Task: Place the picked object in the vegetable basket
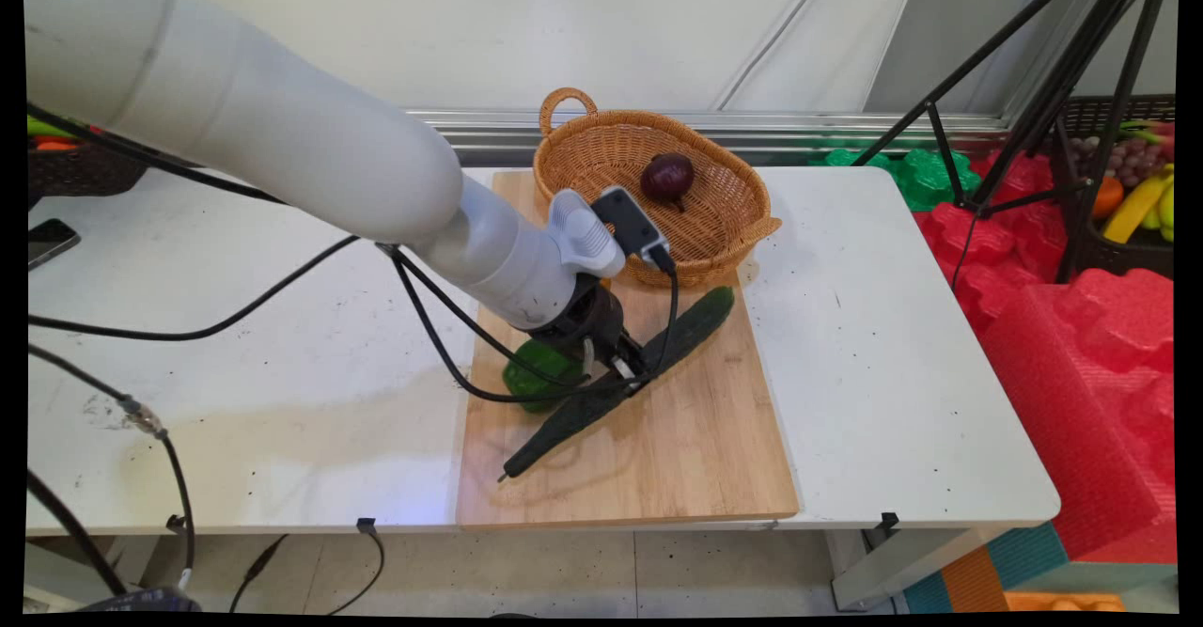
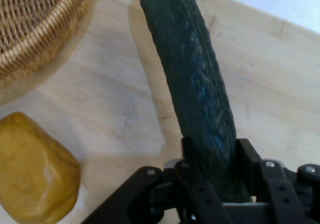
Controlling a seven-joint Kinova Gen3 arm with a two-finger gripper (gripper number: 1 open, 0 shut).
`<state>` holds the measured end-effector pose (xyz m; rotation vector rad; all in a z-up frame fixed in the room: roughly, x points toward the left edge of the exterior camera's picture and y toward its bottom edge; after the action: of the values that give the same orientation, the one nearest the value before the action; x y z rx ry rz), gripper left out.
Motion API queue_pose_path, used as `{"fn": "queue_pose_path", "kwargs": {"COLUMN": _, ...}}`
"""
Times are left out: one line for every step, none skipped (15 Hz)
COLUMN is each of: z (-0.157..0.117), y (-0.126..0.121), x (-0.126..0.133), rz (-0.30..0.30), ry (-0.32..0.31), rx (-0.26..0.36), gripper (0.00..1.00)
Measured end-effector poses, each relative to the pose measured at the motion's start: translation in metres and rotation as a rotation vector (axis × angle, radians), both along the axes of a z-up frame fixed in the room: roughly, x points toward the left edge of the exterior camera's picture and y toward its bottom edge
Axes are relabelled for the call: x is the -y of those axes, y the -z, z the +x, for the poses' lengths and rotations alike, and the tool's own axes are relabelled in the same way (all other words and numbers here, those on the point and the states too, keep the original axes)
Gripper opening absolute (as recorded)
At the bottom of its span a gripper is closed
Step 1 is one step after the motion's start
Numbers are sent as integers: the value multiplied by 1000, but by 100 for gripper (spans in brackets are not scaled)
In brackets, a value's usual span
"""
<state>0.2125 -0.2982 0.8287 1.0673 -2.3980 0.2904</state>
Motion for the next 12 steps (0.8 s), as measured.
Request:
{"fn": "queue_pose_path", "kwargs": {"z": 0, "y": -5, "x": -2, "rz": -4, "ry": -3, "rx": -8, "gripper": 0}}
{"fn": "queue_pose_path", "kwargs": {"z": -1, "y": -13, "x": -4, "rz": -11, "ry": -7, "rx": -21, "gripper": 0}}
{"fn": "queue_pose_path", "kwargs": {"z": -2, "y": -20, "x": -6, "rz": -16, "ry": -9, "rx": -29, "gripper": 0}}
{"fn": "queue_pose_path", "kwargs": {"z": -3, "y": -29, "x": -8, "rz": -23, "ry": -15, "rx": -42, "gripper": 0}}
{"fn": "queue_pose_path", "kwargs": {"z": -3, "y": -35, "x": -9, "rz": -29, "ry": -21, "rx": -50, "gripper": 0}}
{"fn": "queue_pose_path", "kwargs": {"z": -4, "y": -45, "x": -9, "rz": -38, "ry": -30, "rx": -64, "gripper": 0}}
{"fn": "queue_pose_path", "kwargs": {"z": -4, "y": -52, "x": -10, "rz": -44, "ry": -37, "rx": -72, "gripper": 0}}
{"fn": "queue_pose_path", "kwargs": {"z": -5, "y": -62, "x": -9, "rz": -55, "ry": -49, "rx": -85, "gripper": 0}}
{"fn": "queue_pose_path", "kwargs": {"z": -5, "y": -68, "x": -8, "rz": -64, "ry": -58, "rx": -93, "gripper": 0}}
{"fn": "queue_pose_path", "kwargs": {"z": -5, "y": -78, "x": -6, "rz": -78, "ry": -73, "rx": -106, "gripper": 0}}
{"fn": "queue_pose_path", "kwargs": {"z": -5, "y": -85, "x": -3, "rz": -89, "ry": -85, "rx": -114, "gripper": 0}}
{"fn": "queue_pose_path", "kwargs": {"z": -5, "y": -94, "x": 1, "rz": -105, "ry": -104, "rx": -124, "gripper": 0}}
